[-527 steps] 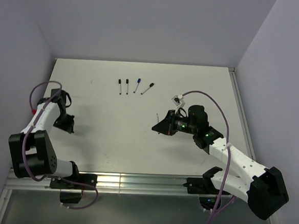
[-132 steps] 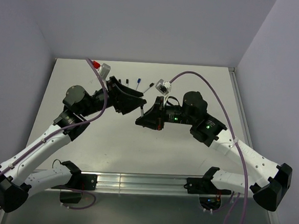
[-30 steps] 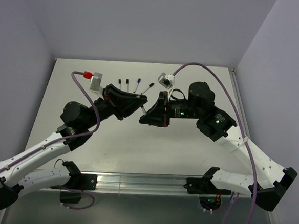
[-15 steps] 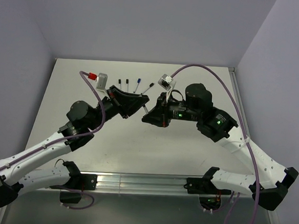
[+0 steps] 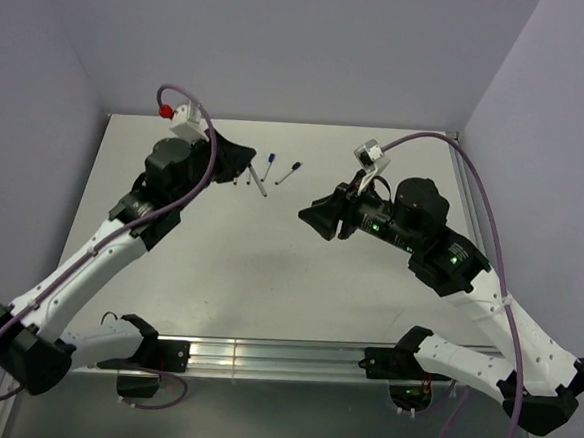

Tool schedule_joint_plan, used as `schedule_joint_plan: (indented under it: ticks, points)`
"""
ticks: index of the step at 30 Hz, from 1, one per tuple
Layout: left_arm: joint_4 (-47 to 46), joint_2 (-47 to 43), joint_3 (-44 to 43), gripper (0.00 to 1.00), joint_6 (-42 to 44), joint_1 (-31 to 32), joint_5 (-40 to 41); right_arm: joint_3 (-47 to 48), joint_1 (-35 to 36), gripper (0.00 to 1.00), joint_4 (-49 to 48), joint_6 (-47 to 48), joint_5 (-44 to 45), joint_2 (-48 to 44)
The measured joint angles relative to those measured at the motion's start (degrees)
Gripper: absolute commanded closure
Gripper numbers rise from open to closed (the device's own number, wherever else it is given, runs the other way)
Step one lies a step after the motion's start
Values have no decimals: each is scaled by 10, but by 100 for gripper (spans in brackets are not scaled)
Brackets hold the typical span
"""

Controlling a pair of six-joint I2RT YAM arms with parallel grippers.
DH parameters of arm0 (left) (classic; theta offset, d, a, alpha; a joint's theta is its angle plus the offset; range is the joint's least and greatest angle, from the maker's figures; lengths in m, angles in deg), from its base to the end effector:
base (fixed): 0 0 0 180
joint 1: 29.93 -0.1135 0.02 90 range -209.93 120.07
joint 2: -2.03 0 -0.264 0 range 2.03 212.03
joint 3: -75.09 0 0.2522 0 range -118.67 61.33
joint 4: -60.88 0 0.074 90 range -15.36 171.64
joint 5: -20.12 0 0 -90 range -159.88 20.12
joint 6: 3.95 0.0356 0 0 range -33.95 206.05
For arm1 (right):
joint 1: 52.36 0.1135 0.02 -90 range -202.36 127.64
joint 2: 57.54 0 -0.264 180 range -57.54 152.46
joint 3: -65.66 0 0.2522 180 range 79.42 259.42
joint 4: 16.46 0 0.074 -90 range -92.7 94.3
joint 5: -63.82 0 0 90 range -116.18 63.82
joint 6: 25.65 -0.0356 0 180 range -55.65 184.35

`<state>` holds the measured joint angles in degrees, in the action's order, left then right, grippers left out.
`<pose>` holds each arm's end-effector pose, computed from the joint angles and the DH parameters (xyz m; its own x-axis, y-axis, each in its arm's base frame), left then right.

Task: Insert the pens into the pen caps
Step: Place the pen at the center of the board.

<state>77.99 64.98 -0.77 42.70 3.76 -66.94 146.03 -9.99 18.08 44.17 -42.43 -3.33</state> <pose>0.2132 -0.1399 0.3969 -0.3954 -0.5603 -0.7278 0.3301 0.6528 -0.6819 0.1403 0.1415 0.4231 -0.3948 0.0881 -0.9145 -0.7621 0.5245 0.3796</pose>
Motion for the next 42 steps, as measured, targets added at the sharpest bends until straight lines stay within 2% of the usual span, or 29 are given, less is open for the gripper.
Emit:
schedule_joint_plan:
  ticks: [3,10,11,14,18,25,30,37,42]
  points:
    - [64,89,-76,100,1,-58,28,-19,-1,46,2,-10,32,-21]
    - [177,391,-297,100,49,-168,95,-79,-2,45,27,-18,88,-44]
    - [194,431,-327,96,57,-177,97,-83,-2,45,34,-19,94,-49]
    - [232,542,-410,96,84,-197,106,-90,-3,45,48,-18,108,-62]
    - [276,640,-487,95,111,-201,124,-90,-3,45,53,-18,119,-74]
    - [323,725,-570,94,140,-200,146,-99,-3,45,56,-16,123,-81]
    - [326,744,-584,88,145,-202,151,-100,-3,45,59,-12,125,-81]
    - [315,749,-573,58,148,-204,151,-100,-4,45,59,-10,126,-80]
    - [306,749,-548,47,148,-204,150,-100,-4,45,60,-9,128,-80]
